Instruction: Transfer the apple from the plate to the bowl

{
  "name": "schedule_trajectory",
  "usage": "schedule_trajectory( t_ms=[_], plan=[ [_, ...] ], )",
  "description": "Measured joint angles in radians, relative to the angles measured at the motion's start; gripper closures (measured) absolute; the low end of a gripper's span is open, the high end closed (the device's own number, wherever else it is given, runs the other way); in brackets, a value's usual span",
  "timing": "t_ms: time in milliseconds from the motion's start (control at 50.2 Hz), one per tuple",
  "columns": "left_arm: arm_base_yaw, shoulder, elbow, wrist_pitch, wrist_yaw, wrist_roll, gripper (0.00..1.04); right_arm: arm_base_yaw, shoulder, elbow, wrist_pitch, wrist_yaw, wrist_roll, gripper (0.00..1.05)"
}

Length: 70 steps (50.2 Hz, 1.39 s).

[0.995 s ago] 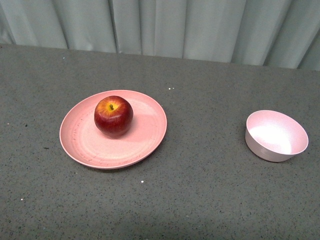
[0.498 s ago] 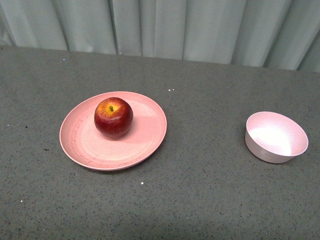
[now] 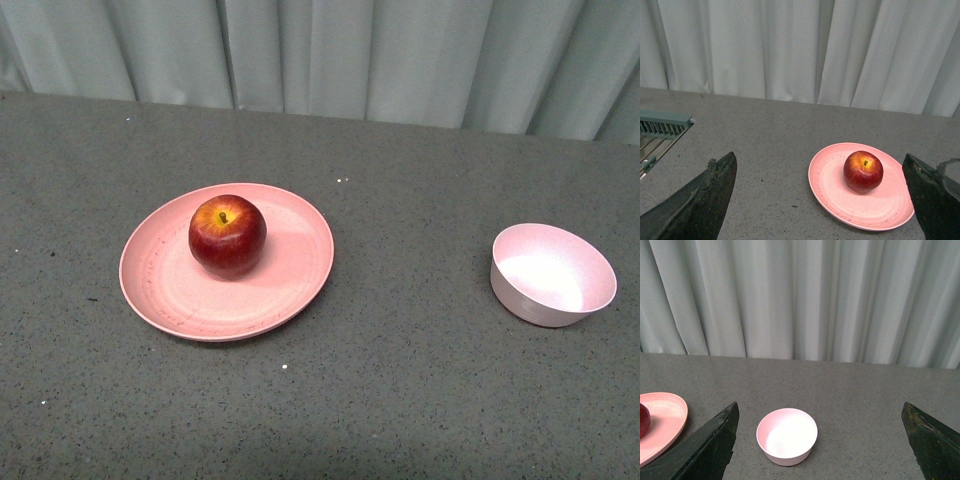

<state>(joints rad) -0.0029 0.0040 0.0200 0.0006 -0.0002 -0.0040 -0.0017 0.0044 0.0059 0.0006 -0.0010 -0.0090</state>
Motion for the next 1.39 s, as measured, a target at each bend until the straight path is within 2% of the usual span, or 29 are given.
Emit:
schedule_trajectory(
  t_ms=[179, 259, 318, 537, 637, 836, 955, 1313, 1393],
  plan=[
    [0.0, 0.0, 0.0, 0.0, 0.0, 0.0, 0.07, 0.0, 0.0, 0.0, 0.0, 0.0, 0.0, 0.09],
    [0.0, 0.0, 0.0, 0.0, 0.0, 0.0, 0.07, 0.003, 0.08, 0.043, -0.12, 0.007, -0.058, 0.09],
    [0.0, 0.0, 0.0, 0.0, 0.0, 0.0, 0.07, 0.002, 0.183, 0.058, -0.111, -0.001, -0.071, 0.09],
    [0.0, 0.0, 0.0, 0.0, 0.0, 0.0, 0.07, 0.054, 0.745, 0.166, 0.193, -0.035, -0.107, 0.09],
    [0.0, 0.0, 0.0, 0.0, 0.0, 0.0, 0.07, 0.074, 1.114, 0.283, 0.305, -0.018, -0.179, 0.09],
    [0.0, 0.0, 0.0, 0.0, 0.0, 0.0, 0.07, 0.097, 1.616, 0.526, 0.282, -0.01, -0.277, 0.09],
    [0.0, 0.0, 0.0, 0.0, 0.0, 0.0, 0.07, 0.111, 1.77, 0.638, 0.266, -0.031, -0.303, 0.09],
    [0.0, 0.0, 0.0, 0.0, 0.0, 0.0, 0.07, 0.157, 1.969, 0.82, 0.184, -0.037, -0.313, 0.09],
    [0.0, 0.0, 0.0, 0.0, 0.0, 0.0, 0.07, 0.162, 2.002, 0.85, 0.164, -0.027, -0.309, 0.16]
  ],
)
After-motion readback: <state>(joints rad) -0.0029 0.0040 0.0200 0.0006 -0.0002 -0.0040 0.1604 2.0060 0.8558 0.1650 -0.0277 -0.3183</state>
